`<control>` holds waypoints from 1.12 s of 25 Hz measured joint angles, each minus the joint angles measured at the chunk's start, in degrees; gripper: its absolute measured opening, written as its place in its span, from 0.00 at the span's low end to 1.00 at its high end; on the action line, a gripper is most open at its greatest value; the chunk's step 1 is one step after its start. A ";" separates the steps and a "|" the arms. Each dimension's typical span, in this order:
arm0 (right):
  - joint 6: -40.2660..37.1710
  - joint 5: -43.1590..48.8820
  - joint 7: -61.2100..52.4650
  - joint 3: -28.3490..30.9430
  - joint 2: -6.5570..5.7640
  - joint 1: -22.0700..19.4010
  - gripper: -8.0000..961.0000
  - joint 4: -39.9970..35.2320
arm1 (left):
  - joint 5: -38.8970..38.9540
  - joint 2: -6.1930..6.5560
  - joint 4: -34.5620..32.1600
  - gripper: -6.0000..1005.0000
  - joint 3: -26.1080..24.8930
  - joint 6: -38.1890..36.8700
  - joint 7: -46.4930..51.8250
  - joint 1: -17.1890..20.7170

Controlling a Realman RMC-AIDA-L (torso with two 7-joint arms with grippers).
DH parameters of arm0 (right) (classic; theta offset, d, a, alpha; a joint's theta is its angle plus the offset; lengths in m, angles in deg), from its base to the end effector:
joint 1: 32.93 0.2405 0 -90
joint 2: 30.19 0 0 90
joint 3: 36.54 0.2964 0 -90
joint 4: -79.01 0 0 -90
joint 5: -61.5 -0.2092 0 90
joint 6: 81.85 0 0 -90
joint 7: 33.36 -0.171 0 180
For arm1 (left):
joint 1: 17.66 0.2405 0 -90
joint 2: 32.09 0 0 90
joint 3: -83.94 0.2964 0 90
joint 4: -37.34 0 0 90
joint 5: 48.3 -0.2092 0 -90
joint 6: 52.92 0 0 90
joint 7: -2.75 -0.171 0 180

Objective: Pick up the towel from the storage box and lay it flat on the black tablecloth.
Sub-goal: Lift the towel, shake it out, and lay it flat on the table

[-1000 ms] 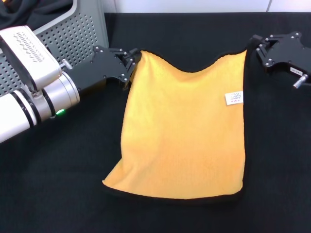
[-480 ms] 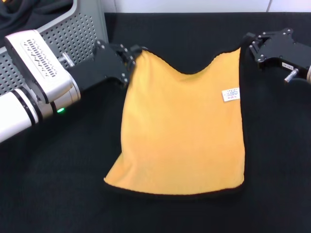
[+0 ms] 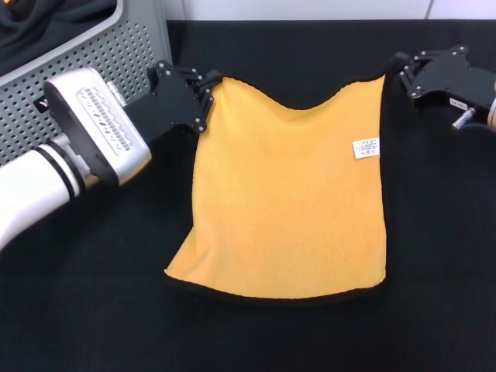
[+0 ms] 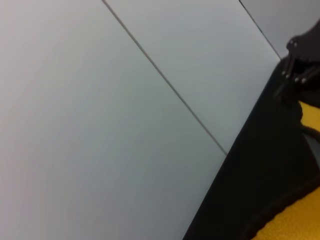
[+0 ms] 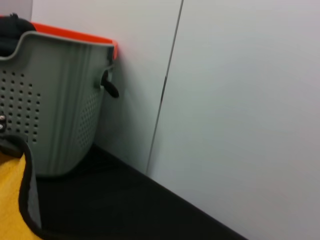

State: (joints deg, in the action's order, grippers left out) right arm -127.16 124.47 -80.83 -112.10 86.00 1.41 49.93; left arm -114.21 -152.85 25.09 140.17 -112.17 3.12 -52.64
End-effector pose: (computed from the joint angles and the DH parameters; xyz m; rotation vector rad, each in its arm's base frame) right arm 0.2647 0.4580 -0.0530 -2.2602 0.2484 0.4764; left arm -0.2847 0.4136 -0.0906 -2.1696 0.2753 -0.3303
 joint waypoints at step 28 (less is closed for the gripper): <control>4.89 -0.16 -0.51 -2.27 0.00 2.11 0.12 3.45 | 3.87 0.01 5.22 0.04 -0.03 3.59 -16.59 -1.52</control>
State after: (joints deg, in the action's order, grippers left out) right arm -122.27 124.30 -81.33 -114.37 86.00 3.52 53.37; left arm -110.34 -152.84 30.30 140.15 -108.58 -13.46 -54.16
